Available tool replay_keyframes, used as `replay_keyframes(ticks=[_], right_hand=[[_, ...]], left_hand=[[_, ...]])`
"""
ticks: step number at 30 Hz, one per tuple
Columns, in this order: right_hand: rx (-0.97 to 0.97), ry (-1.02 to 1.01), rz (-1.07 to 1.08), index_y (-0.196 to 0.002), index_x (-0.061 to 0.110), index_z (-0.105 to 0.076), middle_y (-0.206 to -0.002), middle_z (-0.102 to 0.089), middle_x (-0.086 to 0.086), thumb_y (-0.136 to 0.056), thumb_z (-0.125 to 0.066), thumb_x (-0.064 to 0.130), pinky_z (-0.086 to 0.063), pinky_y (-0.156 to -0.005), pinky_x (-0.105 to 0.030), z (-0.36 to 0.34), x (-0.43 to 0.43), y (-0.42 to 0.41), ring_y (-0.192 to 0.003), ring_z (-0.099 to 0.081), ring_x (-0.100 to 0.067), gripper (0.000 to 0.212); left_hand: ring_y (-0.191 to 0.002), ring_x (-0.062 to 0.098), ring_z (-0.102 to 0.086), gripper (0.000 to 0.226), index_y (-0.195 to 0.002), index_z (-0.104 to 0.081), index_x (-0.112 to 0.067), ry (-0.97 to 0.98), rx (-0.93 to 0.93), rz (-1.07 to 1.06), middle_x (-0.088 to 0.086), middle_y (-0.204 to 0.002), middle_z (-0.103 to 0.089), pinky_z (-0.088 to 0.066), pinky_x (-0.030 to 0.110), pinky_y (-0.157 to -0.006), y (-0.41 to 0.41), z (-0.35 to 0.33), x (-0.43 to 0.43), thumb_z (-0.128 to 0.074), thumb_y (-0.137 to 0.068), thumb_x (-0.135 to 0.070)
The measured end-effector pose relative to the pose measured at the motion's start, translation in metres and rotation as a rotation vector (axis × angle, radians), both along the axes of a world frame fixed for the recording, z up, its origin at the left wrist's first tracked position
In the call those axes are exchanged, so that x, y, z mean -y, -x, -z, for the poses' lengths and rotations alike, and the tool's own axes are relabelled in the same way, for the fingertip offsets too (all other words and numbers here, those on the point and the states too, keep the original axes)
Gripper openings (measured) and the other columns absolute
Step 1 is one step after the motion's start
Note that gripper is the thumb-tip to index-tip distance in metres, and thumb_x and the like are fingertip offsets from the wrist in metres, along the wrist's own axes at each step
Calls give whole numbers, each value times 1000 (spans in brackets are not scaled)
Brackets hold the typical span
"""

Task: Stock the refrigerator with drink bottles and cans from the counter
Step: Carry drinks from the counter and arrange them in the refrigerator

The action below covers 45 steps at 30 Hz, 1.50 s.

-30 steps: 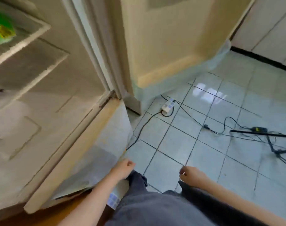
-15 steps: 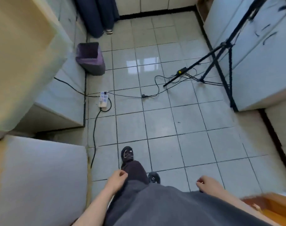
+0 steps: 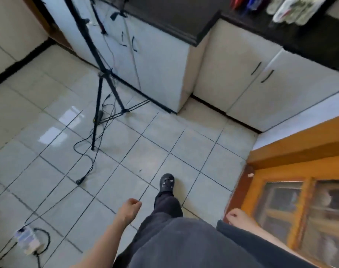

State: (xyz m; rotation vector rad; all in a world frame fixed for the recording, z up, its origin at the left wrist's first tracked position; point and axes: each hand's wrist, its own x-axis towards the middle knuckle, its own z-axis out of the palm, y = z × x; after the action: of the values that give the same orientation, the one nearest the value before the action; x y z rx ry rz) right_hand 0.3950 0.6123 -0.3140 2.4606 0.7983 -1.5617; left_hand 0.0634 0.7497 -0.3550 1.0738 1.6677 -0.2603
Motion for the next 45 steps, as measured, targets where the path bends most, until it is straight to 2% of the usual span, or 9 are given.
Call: replay_keyframes(ticks=[3, 8, 13, 16, 22, 29, 35, 38, 45], right_hand=[[72, -91, 259, -86, 21, -58, -89, -65, -4, -96, -47, 16, -47, -79, -32, -18, -25, -48, -79, -56, -18, 16], [102, -271, 565, -101, 19, -57, -88, -66, -3, -98, -46, 21, -51, -84, -37, -42, -65, -105, -82, -64, -21, 11], [55, -191, 681, -97, 22, -59, -87, -66, 4, -98, -45, 26, -51, -76, -28, -30, -65, -126, -79, -64, -11, 15], [11, -100, 727, -105, 14, -62, -89, -64, 5, -98, -47, 24, -51, -80, -29, -15, -65, -149, -83, -63, -12, 19], [-3, -79, 631, -117, 6, -59, -120, -59, -9, -99, -47, 19, -42, -92, -24, -9, -94, -262, -104, -55, -16, 26], [73, -205, 571, -95, 14, -65, -93, -65, -2, -98, -47, 20, -44, -71, -20, -20, -138, -410, -87, -60, -14, 20], [9, -288, 665, -89, 23, -58, -89, -66, -4, -98, -47, 21, -55, -77, -31, -27, -173, -471, -85, -65, -20, 14], [11, -332, 673, -88, 19, -60, -86, -67, -4, -97, -48, 19, -51, -69, -22, -28, -197, -488, -80, -64, -16, 15], [75, -470, 865, -74, 7, -58, -72, -60, -2, -90, -47, 12, -44, -68, -28, -45, -250, -529, -70, -57, -18, 20]], left_hand=[[-107, 31, -61, 18, -99, -64, -12, -17, -10, 214, 14, -106, -68, -46, 31, -86, -61, -9, -73, -52, -93, -24], [-107, 38, -59, 20, -103, -63, -3, -54, 29, 426, 22, -108, -66, -47, 40, -93, -158, -23, -181, -53, -93, -16], [-91, 30, -60, 12, -88, -61, -8, -57, 13, 651, 15, -88, -62, -48, 38, -86, -244, -30, -237, -54, -91, -17], [-108, 37, -58, 24, -108, -62, -1, -55, 6, 710, 22, -109, -63, -48, 39, -92, -296, -28, -251, -53, -94, -19], [-81, 20, -56, 18, -99, -56, -10, 27, -1, 693, 8, -98, -61, -31, 20, -47, -403, -28, -261, -47, -97, -26], [-87, 33, -56, 24, -87, -59, 0, -69, 78, 790, 21, -90, -58, -47, 39, -87, -554, -53, -277, -46, -94, -19], [-81, 21, -56, 16, -83, -57, -18, -79, 258, 675, 3, -86, -61, -43, 30, -77, -640, -84, -288, -47, -95, -22], [-81, 20, -54, 21, -74, -52, -22, -106, 315, 640, 4, -84, -58, -42, 30, -76, -678, -90, -309, -48, -95, -20], [-97, 19, -63, 16, -93, -61, -22, -217, 468, 634, -1, -100, -67, -44, 26, -75, -786, -105, -363, -47, -97, -28]])
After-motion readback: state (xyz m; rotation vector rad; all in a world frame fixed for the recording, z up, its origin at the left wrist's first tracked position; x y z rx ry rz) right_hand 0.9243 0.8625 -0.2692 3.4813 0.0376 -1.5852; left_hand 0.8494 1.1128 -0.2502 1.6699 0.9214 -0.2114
